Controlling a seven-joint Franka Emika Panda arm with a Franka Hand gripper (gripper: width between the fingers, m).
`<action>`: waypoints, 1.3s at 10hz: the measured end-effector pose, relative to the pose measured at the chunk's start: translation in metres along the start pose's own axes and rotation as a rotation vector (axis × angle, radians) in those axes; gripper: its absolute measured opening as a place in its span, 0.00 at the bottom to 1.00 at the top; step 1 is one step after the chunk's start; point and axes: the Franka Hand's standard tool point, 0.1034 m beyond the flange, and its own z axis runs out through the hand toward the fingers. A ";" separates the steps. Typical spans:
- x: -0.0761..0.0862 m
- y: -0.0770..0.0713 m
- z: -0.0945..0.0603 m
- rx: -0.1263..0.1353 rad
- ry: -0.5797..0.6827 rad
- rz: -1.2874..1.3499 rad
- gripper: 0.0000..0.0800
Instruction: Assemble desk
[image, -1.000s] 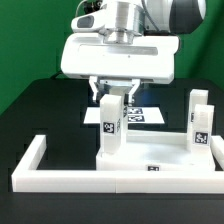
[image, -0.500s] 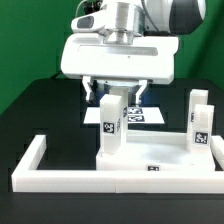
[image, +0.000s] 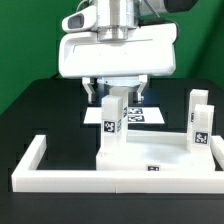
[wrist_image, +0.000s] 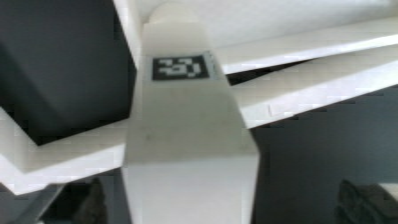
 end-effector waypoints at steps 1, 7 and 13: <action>-0.003 0.002 0.005 -0.005 -0.008 0.008 0.81; -0.017 -0.002 0.012 0.030 -0.364 0.068 0.81; -0.018 -0.002 0.013 -0.018 -0.368 0.346 0.36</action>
Offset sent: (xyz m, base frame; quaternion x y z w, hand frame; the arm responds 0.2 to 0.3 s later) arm 0.0005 -0.0032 0.0017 -0.0033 -0.2432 0.0291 0.9695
